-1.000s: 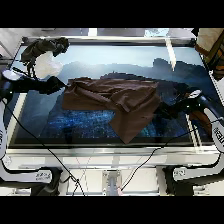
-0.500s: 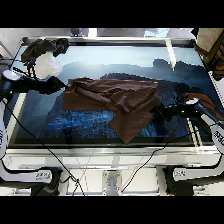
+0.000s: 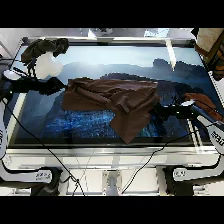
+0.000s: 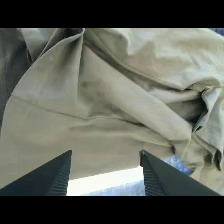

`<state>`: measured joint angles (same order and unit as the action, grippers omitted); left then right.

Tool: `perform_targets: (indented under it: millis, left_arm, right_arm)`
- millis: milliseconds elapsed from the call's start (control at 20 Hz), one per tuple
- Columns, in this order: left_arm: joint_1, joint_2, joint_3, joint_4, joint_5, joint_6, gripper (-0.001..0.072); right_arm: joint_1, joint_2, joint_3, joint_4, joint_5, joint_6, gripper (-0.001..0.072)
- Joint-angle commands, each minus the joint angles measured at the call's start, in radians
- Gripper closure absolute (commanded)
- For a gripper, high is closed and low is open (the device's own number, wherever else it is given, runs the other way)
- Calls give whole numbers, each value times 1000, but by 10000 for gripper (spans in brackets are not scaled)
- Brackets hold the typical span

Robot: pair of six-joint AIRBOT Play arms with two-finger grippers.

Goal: Fold the shirts.

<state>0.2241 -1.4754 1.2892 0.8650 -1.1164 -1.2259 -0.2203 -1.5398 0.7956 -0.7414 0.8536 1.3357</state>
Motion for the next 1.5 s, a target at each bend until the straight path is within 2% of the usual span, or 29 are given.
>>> perform_targets:
  millis: [0,50,150,300,500,800,900,1050,1200,1450]
  left_arm:
    - [1,-3,0,180,-56,-55,184]
    - [1,-6,0,265,-82,-92,144]
    - [1,-19,-1,375,-117,-156,125]
    - [1,-55,-2,368,-127,-205,126]
    - [0,-134,-1,187,10,-192,127]
    - [0,-224,-1,-277,270,-192,128]
    - [0,-224,1,-306,342,-204,129]
    - [0,-224,1,-303,383,-305,129]
    - [0,-224,1,-284,357,-385,130]
    - [-1,-224,1,-167,177,-390,131]
  right_arm:
    - [2,0,-1,-142,-13,-1,684]
    - [2,0,-1,-142,-14,-1,684]
    - [2,0,-1,-142,-16,-1,684]
    - [2,0,-1,-142,-22,-1,684]
    - [2,0,-1,-142,-23,-1,684]
    - [2,0,-1,-142,-32,-2,684]
    - [2,0,-1,-142,-42,-2,684]
    - [2,0,-1,-142,-53,-16,684]
    - [2,0,-1,-142,-61,-27,684]
    - [2,0,-1,-142,-74,-27,684]
